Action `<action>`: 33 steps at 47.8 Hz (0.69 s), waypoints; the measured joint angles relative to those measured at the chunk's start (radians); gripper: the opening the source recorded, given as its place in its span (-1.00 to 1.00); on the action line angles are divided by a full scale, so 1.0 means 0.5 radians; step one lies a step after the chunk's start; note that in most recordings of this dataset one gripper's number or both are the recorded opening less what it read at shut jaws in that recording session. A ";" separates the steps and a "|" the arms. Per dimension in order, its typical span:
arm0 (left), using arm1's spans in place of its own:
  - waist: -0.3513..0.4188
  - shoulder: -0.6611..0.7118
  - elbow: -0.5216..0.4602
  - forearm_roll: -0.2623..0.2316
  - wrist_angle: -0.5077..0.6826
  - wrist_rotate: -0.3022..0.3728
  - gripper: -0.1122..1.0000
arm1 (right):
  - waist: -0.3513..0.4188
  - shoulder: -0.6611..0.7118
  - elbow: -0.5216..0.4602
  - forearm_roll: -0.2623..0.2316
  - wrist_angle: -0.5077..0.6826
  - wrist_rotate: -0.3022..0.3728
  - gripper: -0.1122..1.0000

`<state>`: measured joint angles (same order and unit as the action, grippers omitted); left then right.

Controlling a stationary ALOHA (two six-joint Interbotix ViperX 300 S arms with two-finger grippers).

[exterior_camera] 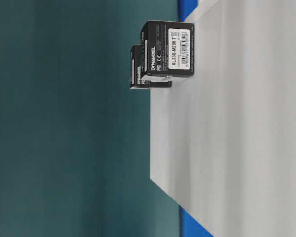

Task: Place the box from the white plastic tray onto the white base.
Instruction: 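Carry the held box left over the white base below the second box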

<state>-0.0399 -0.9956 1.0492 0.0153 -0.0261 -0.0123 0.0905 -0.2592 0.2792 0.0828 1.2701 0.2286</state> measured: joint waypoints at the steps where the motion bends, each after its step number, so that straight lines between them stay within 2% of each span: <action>1: -0.003 0.000 -0.003 0.000 0.000 0.000 -0.90 | 0.000 0.012 -0.015 -0.003 0.009 -0.006 0.25; 19: -0.012 -0.003 -0.015 0.000 0.000 -0.003 -0.90 | -0.025 0.209 -0.209 -0.049 0.037 -0.172 0.25; 33: -0.015 -0.003 -0.015 0.000 0.000 -0.003 -0.90 | -0.037 0.411 -0.239 -0.055 0.000 -0.307 0.25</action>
<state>-0.0476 -0.9971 1.0416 0.0153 -0.0261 -0.0138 0.0721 -0.0537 0.1595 0.0552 1.2701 0.0752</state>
